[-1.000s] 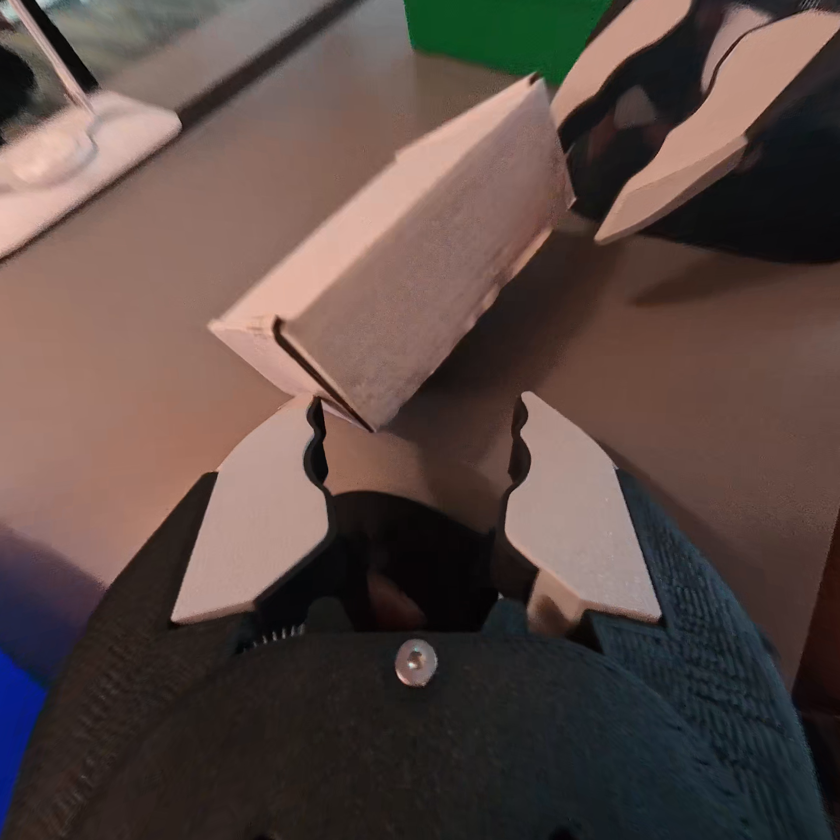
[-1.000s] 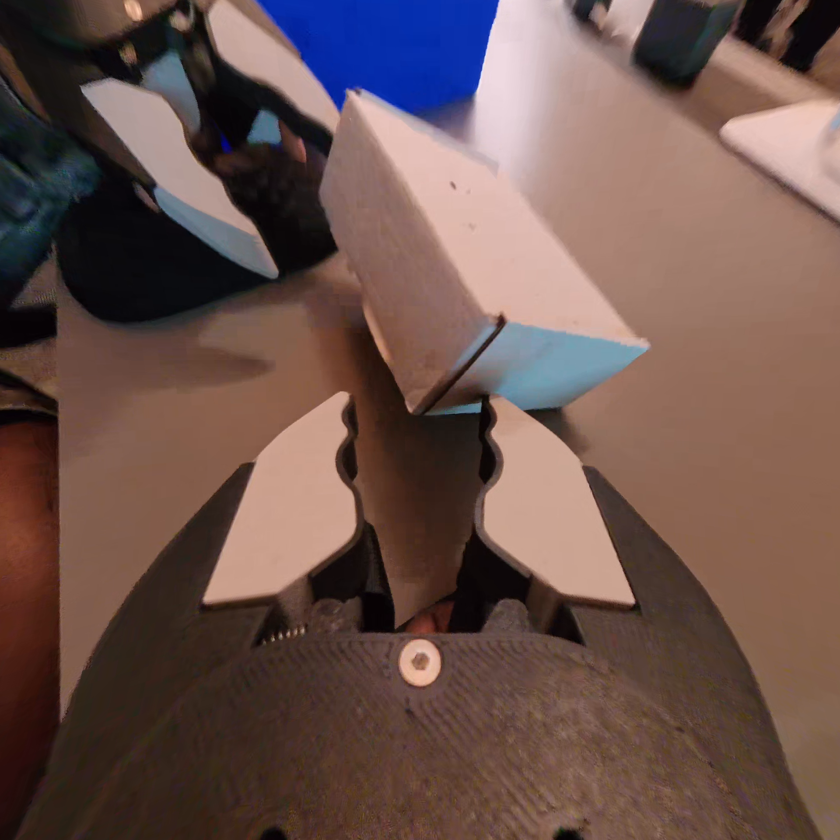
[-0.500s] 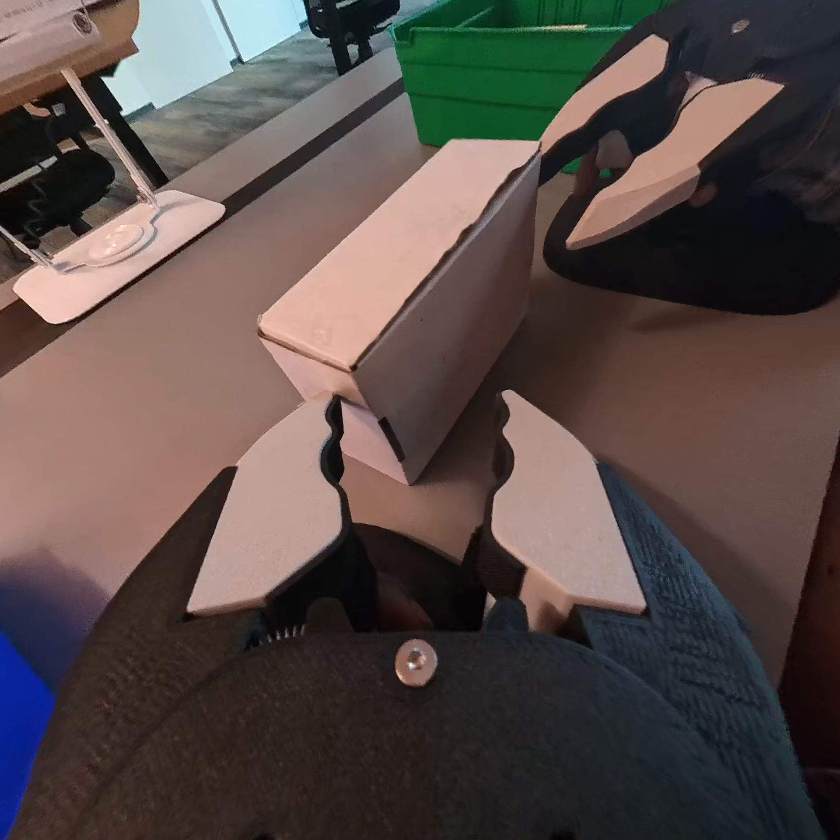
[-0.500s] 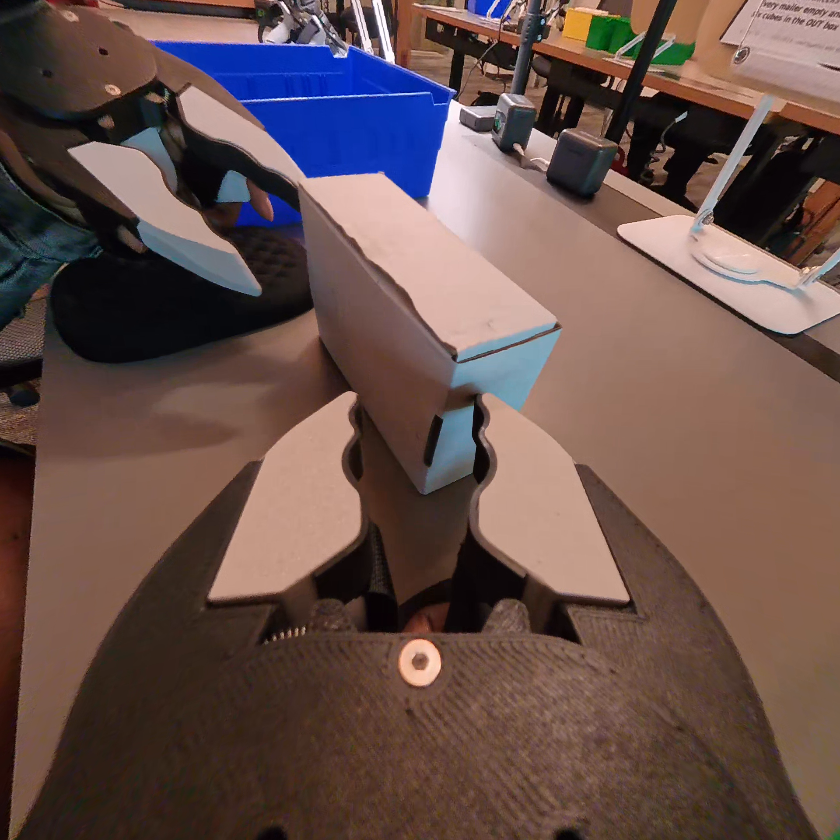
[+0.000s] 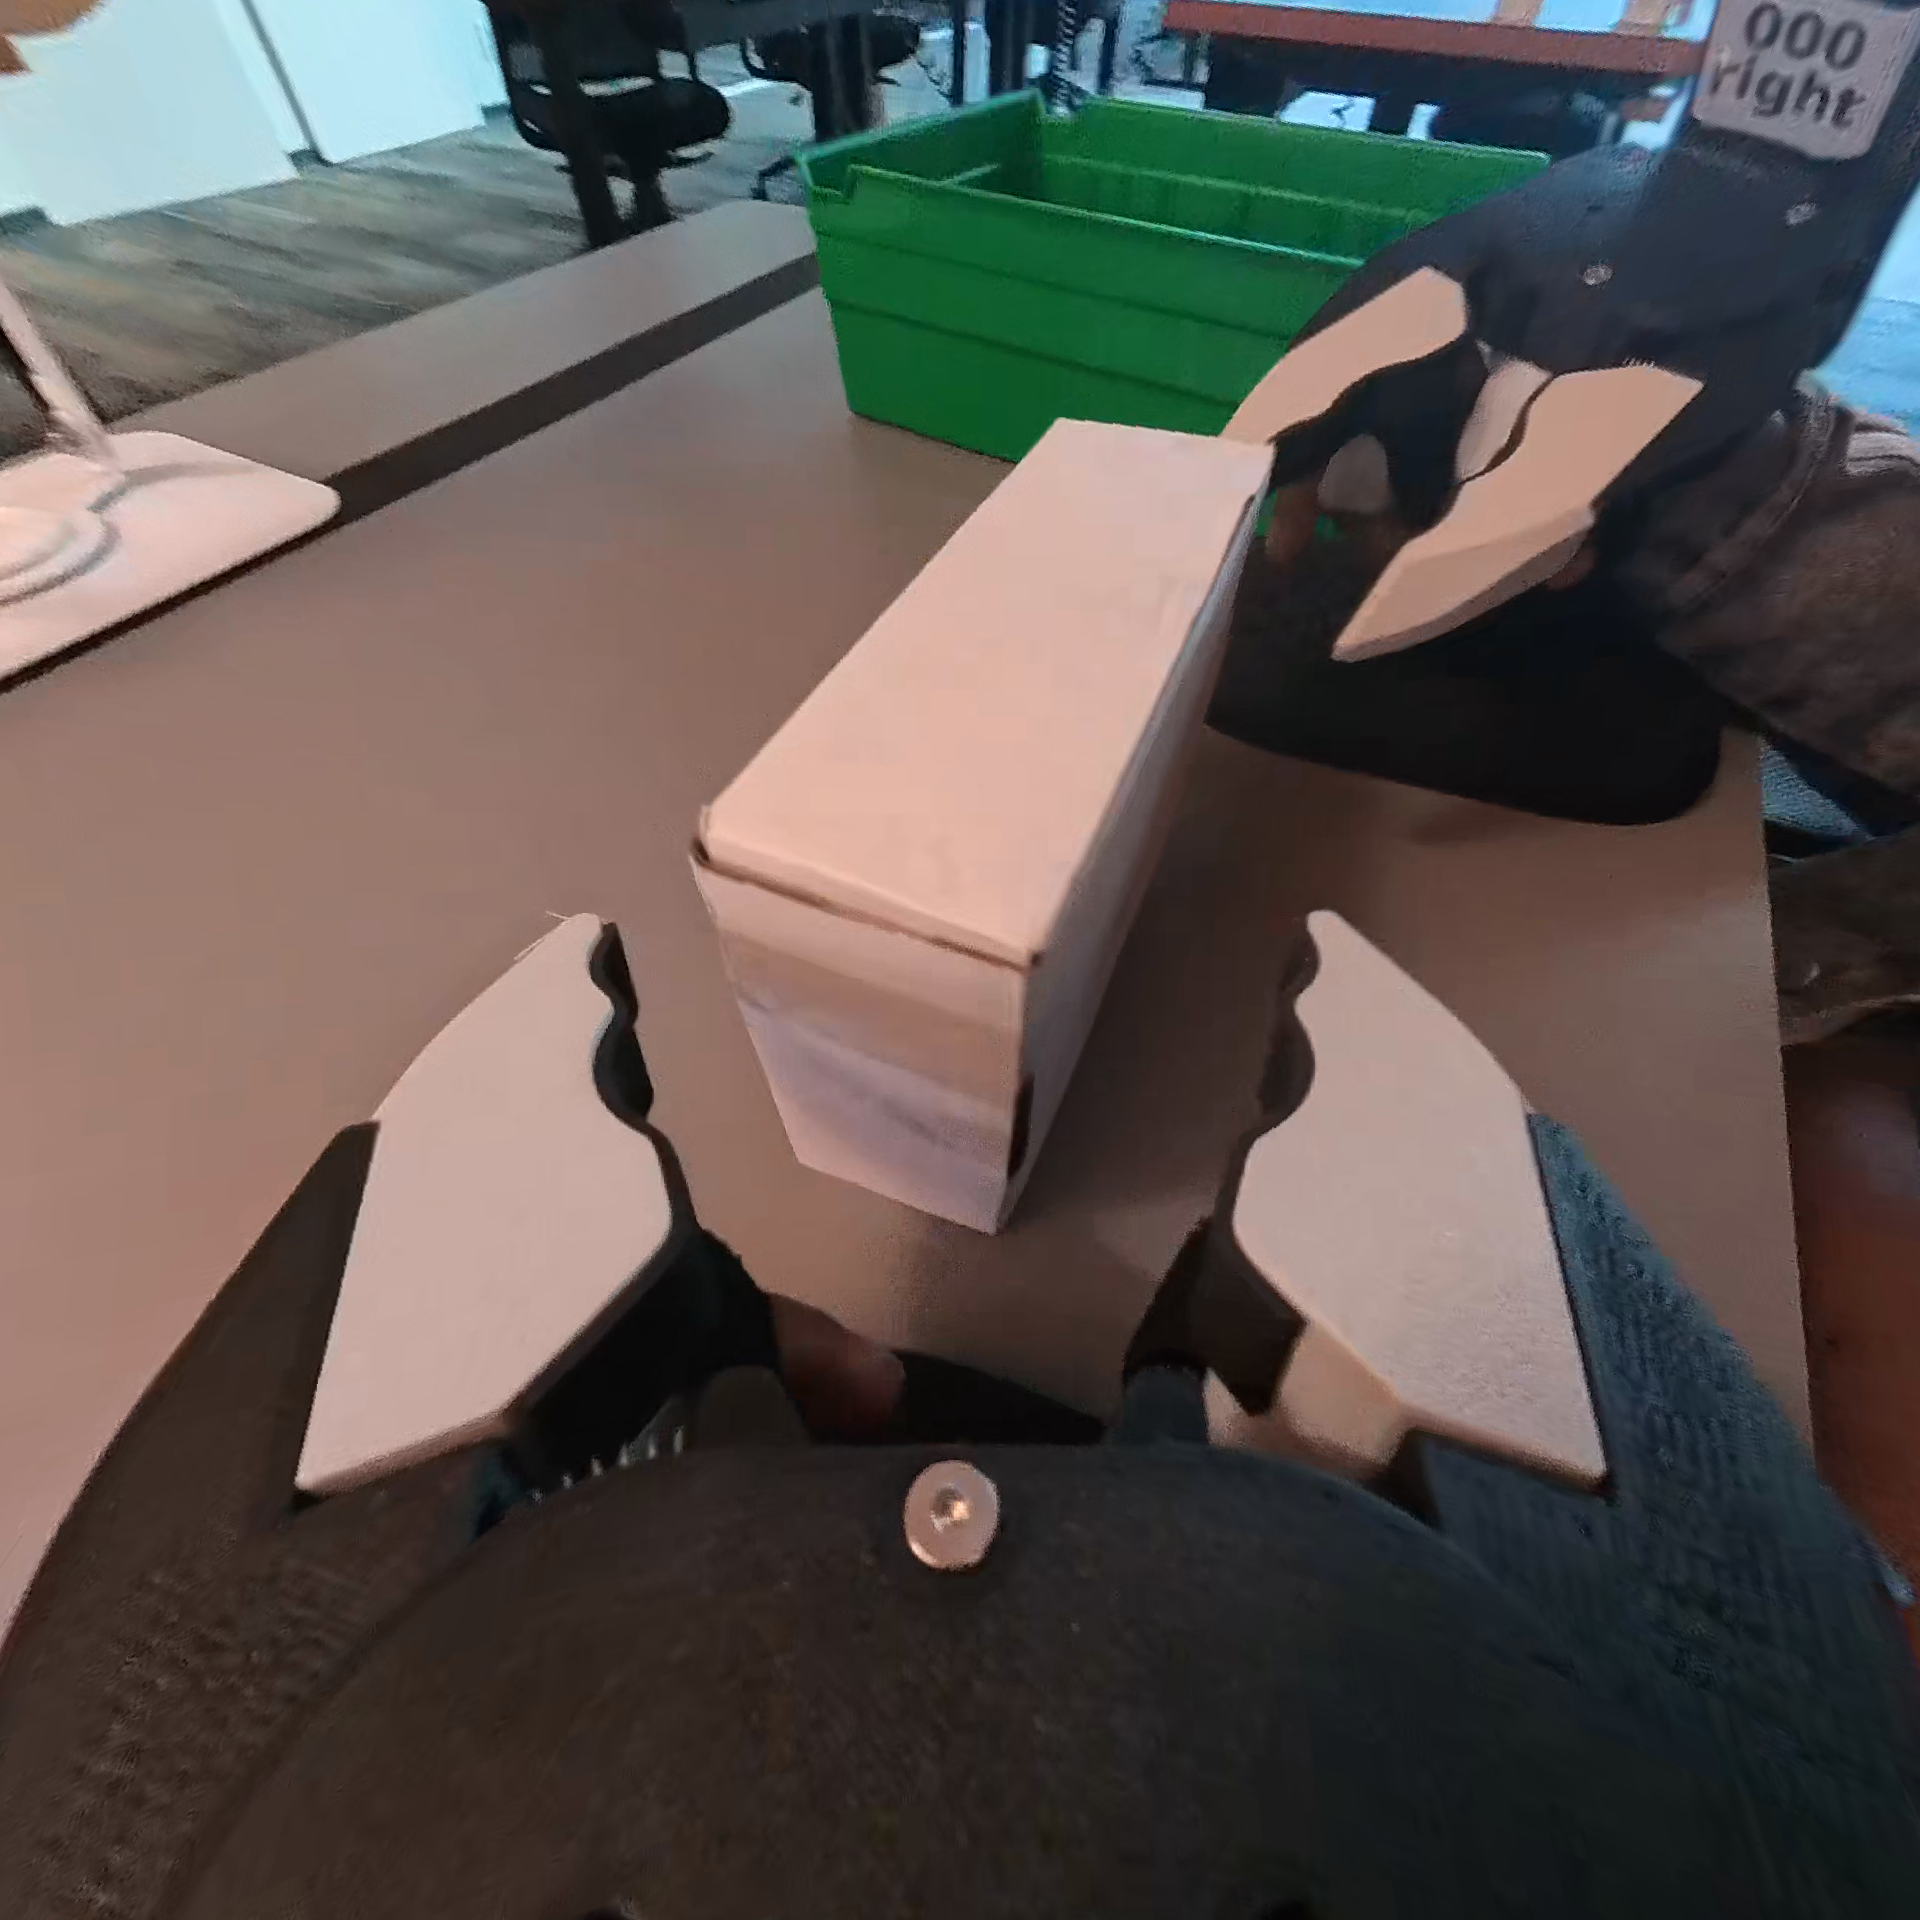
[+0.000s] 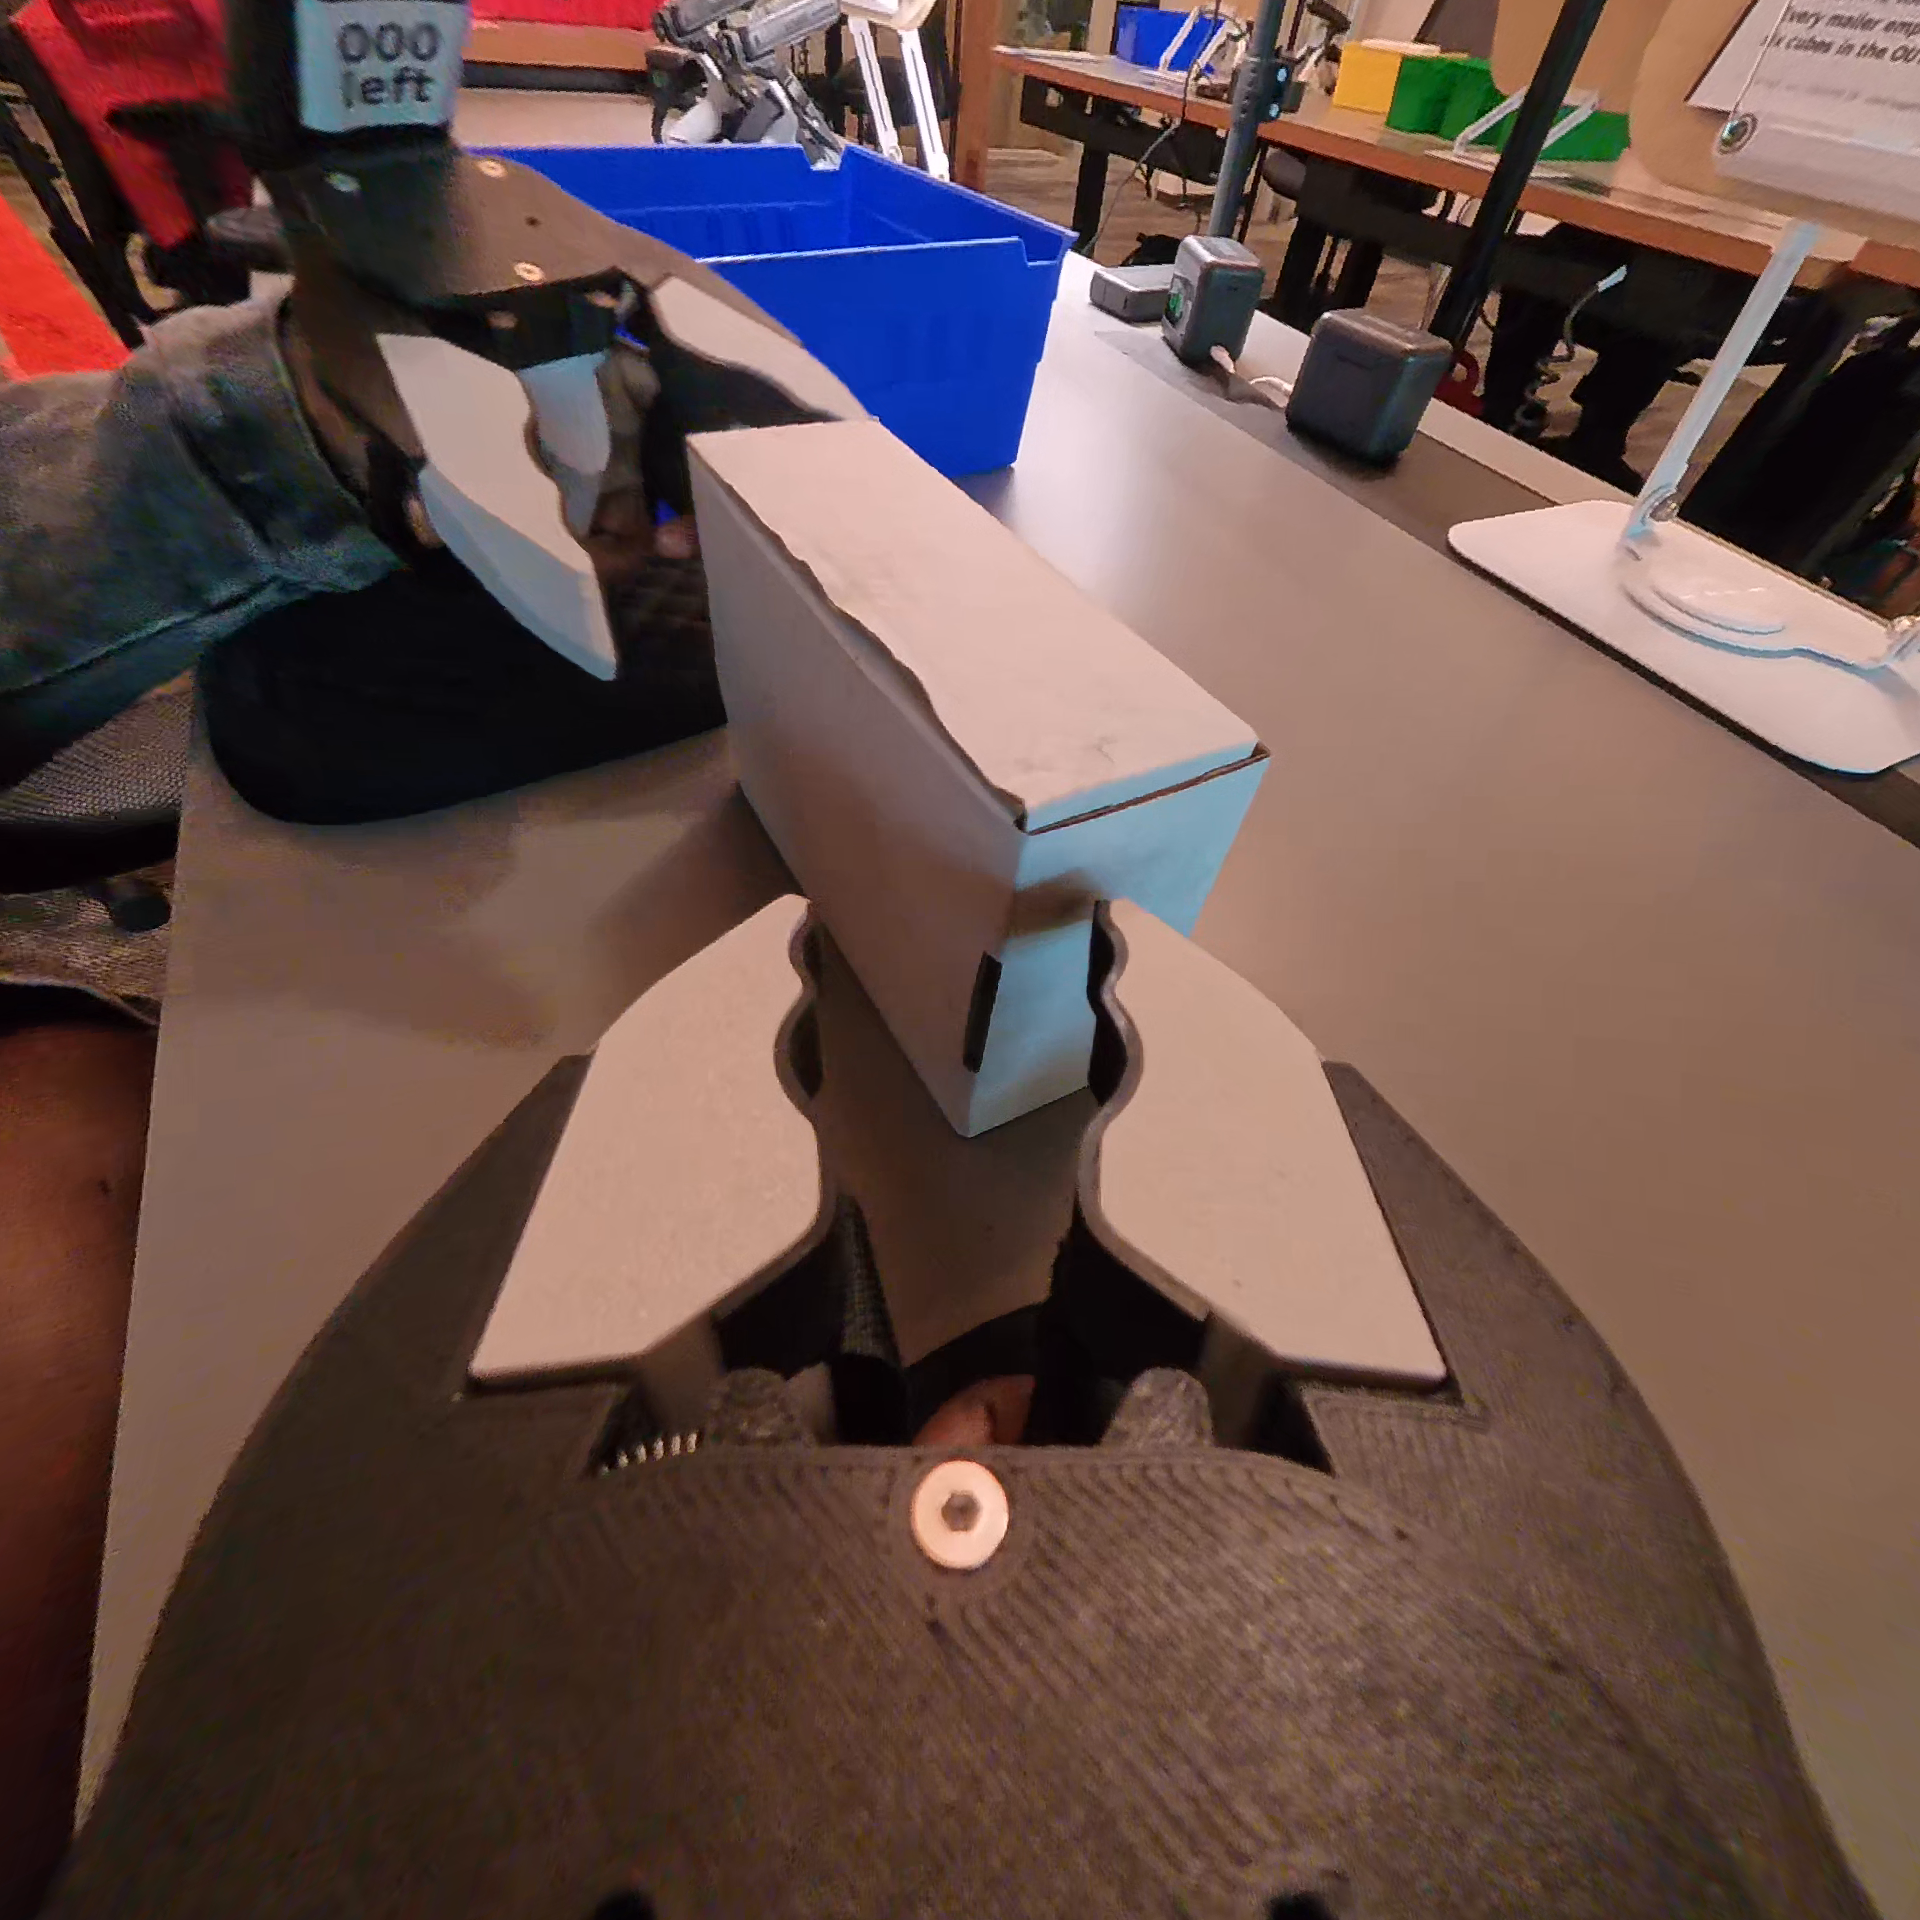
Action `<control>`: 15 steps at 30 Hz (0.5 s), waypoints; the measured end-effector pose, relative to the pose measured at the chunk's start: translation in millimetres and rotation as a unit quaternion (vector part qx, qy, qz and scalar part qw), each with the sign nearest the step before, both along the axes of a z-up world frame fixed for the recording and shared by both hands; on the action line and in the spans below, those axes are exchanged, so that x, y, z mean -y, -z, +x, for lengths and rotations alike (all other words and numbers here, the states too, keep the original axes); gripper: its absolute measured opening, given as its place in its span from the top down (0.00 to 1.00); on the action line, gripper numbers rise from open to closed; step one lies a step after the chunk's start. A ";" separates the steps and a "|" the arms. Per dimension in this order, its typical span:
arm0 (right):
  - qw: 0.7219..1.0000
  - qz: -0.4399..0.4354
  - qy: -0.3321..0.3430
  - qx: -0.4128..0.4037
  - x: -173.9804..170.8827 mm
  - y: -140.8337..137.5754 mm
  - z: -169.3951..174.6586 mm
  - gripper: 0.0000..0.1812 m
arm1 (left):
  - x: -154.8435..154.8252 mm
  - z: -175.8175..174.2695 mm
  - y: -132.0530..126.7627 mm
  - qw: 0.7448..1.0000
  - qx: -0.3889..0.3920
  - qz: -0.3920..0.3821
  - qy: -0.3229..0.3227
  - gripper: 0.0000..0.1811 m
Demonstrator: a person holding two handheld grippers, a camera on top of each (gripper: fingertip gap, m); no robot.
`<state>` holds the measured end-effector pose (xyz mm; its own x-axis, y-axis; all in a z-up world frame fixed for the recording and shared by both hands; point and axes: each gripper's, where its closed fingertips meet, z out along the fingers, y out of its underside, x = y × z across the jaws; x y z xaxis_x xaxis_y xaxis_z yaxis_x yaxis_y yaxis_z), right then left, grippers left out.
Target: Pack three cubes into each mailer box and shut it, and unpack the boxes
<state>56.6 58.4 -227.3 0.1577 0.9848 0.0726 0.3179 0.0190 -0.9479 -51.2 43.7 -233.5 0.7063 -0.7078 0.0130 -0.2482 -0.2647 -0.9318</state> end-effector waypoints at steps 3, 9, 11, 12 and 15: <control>1.000 0.000 -0.002 -0.001 0.6 -0.1 -0.2 0.73 | -9.5 7.5 3.8 0.999 -0.002 -0.009 0.037 0.36; 1.000 -0.001 -0.003 0.000 0.9 0.6 -0.6 0.74 | -14.5 23.1 2.7 0.995 -0.020 0.030 0.092 0.41; 1.000 0.000 0.000 0.000 0.1 0.7 -0.5 0.74 | -17.7 24.4 4.6 0.995 -0.025 0.028 0.090 0.42; 1.000 -0.001 0.001 0.000 -0.3 0.7 -0.5 0.74 | -19.0 24.0 4.3 0.996 -0.024 0.030 0.086 0.43; 1.000 -0.004 0.006 -0.001 -1.9 0.5 0.4 0.75 | -20.7 24.6 -6.1 0.996 -0.006 0.046 0.071 0.53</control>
